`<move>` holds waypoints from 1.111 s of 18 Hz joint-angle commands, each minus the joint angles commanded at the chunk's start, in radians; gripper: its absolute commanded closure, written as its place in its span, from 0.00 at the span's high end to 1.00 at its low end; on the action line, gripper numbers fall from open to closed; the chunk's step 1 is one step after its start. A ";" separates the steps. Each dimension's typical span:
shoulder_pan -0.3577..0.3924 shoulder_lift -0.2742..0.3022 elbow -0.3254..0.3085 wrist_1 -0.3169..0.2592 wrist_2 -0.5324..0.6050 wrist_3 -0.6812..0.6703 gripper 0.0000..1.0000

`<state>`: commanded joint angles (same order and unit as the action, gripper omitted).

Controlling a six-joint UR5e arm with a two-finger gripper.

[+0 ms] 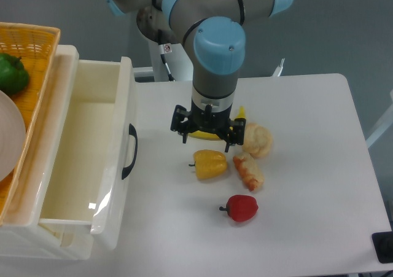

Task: Pick up the square bread
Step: 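Move the open gripper over the square bread beside the shrimp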

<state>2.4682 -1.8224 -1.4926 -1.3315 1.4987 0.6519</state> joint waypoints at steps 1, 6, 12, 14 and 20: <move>0.006 0.000 0.000 0.002 0.002 0.002 1.00; 0.060 -0.017 -0.005 0.002 0.005 -0.003 1.00; 0.091 -0.058 -0.017 0.023 0.002 -0.006 1.00; 0.092 -0.066 -0.037 0.055 0.003 -0.040 1.00; 0.130 -0.101 -0.074 0.094 0.003 -0.061 1.00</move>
<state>2.5985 -1.9235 -1.5662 -1.2379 1.5018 0.5906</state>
